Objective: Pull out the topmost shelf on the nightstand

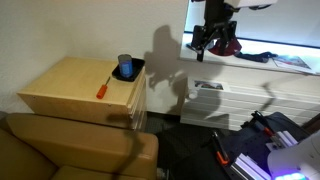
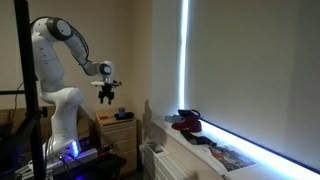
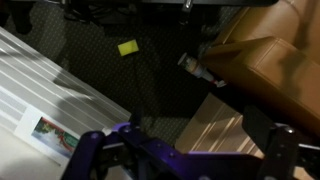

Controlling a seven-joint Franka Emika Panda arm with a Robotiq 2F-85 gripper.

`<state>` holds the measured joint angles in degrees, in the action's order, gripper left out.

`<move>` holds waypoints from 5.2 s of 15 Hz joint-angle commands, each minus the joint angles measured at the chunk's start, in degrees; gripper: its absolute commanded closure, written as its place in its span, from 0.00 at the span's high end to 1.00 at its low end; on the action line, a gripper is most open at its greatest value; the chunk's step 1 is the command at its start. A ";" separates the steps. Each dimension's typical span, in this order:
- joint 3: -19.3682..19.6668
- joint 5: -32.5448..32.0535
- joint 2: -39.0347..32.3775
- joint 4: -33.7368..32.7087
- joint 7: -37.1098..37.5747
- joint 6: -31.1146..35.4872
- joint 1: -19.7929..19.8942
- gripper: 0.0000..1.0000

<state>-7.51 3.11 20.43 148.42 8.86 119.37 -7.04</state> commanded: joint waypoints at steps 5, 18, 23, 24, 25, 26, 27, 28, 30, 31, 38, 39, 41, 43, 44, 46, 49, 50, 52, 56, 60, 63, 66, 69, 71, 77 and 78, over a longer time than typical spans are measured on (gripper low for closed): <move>-0.93 -4.20 -30.66 -9.55 19.33 24.95 -0.09 1.00; -4.89 19.49 -48.45 -18.04 14.63 43.90 -0.42 1.00; -20.11 34.27 -58.96 -22.01 8.11 64.83 8.68 1.00; -21.90 33.66 -60.51 -22.51 8.00 67.43 9.76 1.00; -17.27 31.16 -56.48 -19.93 11.41 63.08 5.90 1.00; -19.48 32.09 -58.10 -20.71 10.41 65.47 7.41 1.00; -20.32 32.09 -59.13 -21.32 10.34 66.29 8.09 1.00; -20.53 32.09 -59.67 -21.77 10.30 66.54 8.35 1.00; -19.82 29.95 -60.28 -22.00 11.08 64.38 8.63 1.00; -21.13 30.18 -61.24 -22.34 8.86 63.43 10.05 1.00; -19.24 23.76 -63.50 -22.15 10.59 62.13 8.54 1.00; -18.77 23.24 -64.14 -22.35 10.61 62.16 8.20 1.00; -18.44 22.92 -64.82 -22.60 10.59 62.19 7.92 1.00; -16.40 22.24 -66.21 -23.50 10.38 63.65 6.14 1.00; -16.17 21.90 -67.26 -23.98 10.10 64.75 5.80 1.00; -16.07 21.22 -68.59 -24.65 9.93 66.25 5.35 1.00; -19.41 19.12 -72.22 -26.52 9.80 72.22 7.67 1.00; -20.00 18.24 -73.31 -27.24 10.32 74.54 7.88 1.00; -20.43 16.14 -75.29 -28.78 11.41 77.52 7.79 1.00; -18.50 15.54 -74.61 -28.52 13.03 77.06 5.83 1.00; -19.08 15.06 -75.90 -29.12 13.23 77.95 6.65 1.00; -21.25 14.48 -77.26 -29.61 14.45 77.85 8.95 1.00; -22.43 14.36 -78.46 -29.78 16.16 77.96 10.52 1.00; -22.45 13.76 -79.41 -29.88 16.50 77.95 11.04 1.00; -23.56 11.75 -80.65 -29.91 15.37 78.98 12.31 1.00; -23.43 4.85 -82.23 -33.62 12.96 78.44 13.19 1.00; -23.07 4.25 -82.54 -33.99 12.43 78.45 13.21 1.00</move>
<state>-29.98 9.36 -60.53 117.93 23.24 197.90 5.55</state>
